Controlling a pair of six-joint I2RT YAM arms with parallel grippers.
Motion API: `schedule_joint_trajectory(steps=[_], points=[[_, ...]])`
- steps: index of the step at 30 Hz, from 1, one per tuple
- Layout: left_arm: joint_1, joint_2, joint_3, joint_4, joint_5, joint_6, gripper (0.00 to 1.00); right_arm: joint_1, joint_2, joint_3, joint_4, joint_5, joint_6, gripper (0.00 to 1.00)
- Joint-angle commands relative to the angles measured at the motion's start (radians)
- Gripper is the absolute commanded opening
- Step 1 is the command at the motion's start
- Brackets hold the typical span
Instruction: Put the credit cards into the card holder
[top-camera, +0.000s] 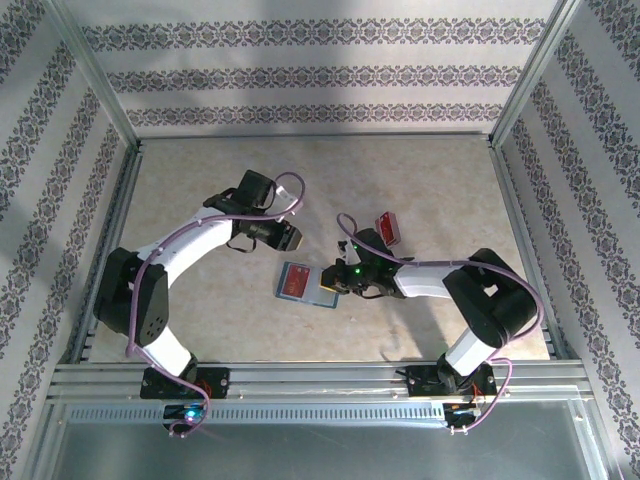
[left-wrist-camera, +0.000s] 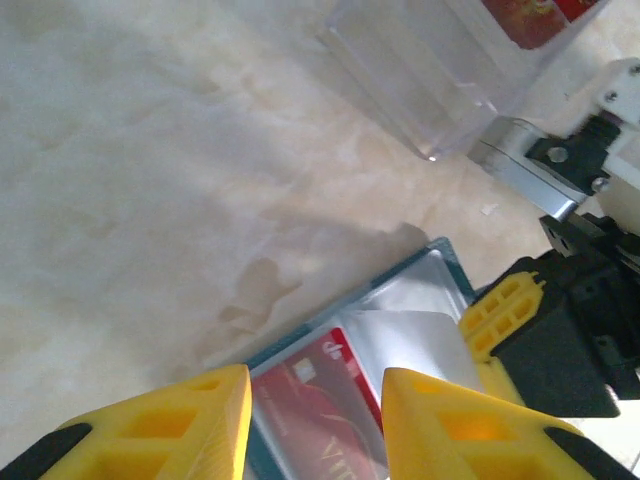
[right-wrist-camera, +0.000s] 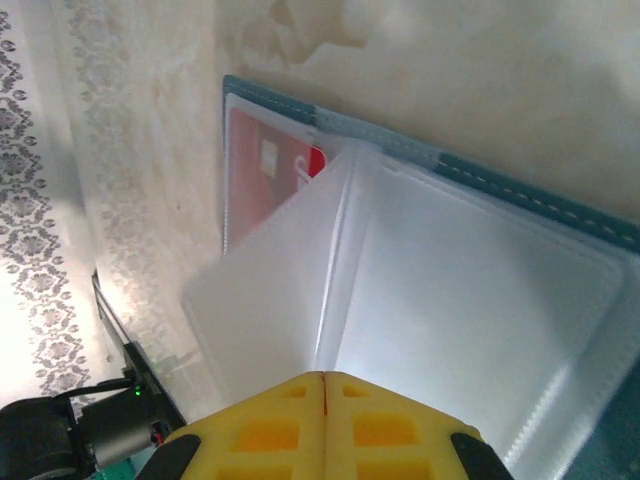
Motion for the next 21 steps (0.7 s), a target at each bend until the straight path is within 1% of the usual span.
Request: schedule_joint_trajectory(steps=[1,9,14,18,21], points=[[0.027,-0.029,-0.007,-0.024,-0.024,0.038,0.40,0.011,0.025,0.025,0.053,-0.033,0.023,0.01],[0.037,-0.010,-0.001,-0.058,-0.054,0.078,0.41,0.035,0.101,0.076,0.101,-0.043,0.049,0.01],[0.060,-0.016,0.008,-0.067,-0.062,0.083,0.40,0.067,0.168,0.150,0.092,-0.043,0.049,0.01],[0.072,-0.020,0.014,-0.092,-0.071,0.115,0.37,0.085,0.231,0.202,0.059,-0.019,0.043,0.02],[0.073,-0.020,0.007,-0.106,-0.075,0.143,0.31,0.092,0.265,0.241,0.015,0.003,0.027,0.02]])
